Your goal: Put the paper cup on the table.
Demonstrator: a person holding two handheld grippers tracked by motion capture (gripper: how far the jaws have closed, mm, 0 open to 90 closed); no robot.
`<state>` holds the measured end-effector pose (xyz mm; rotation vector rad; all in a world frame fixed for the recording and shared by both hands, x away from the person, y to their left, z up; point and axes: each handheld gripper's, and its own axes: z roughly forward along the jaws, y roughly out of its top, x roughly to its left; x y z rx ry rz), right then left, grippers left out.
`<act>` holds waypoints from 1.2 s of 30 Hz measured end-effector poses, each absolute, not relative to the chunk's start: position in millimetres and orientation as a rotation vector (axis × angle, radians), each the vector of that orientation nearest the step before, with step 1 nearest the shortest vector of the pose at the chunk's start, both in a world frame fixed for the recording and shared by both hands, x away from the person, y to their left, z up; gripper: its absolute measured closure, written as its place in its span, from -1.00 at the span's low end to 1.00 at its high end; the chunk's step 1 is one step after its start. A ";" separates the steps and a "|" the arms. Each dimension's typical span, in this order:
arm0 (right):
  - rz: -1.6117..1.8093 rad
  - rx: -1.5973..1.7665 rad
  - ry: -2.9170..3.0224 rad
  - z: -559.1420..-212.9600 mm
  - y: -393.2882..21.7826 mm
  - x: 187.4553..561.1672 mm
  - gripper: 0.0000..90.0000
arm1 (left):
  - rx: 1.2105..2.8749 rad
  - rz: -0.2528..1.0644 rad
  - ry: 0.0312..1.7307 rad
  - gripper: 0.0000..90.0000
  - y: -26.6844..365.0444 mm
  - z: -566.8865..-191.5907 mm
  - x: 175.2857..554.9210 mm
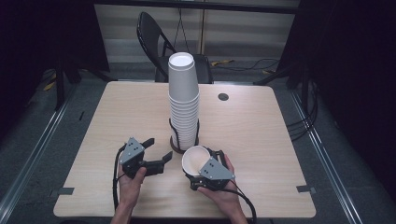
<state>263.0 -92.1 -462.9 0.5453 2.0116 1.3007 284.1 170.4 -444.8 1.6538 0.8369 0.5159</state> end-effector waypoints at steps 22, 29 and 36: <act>1.446 0.856 1.920 -458.4 -138.3 292.3 -0.77 | 1.562 0.739 0.934 -0.65 175.9 -485.9 273.8; 1.479 0.925 1.865 -451.4 -151.4 309.5 -0.77 | 1.557 0.768 0.951 -0.65 174.4 -493.6 273.6; 1.487 0.982 1.824 -447.7 -160.5 328.4 -0.77 | 1.554 0.778 0.949 -0.65 173.4 -493.5 271.5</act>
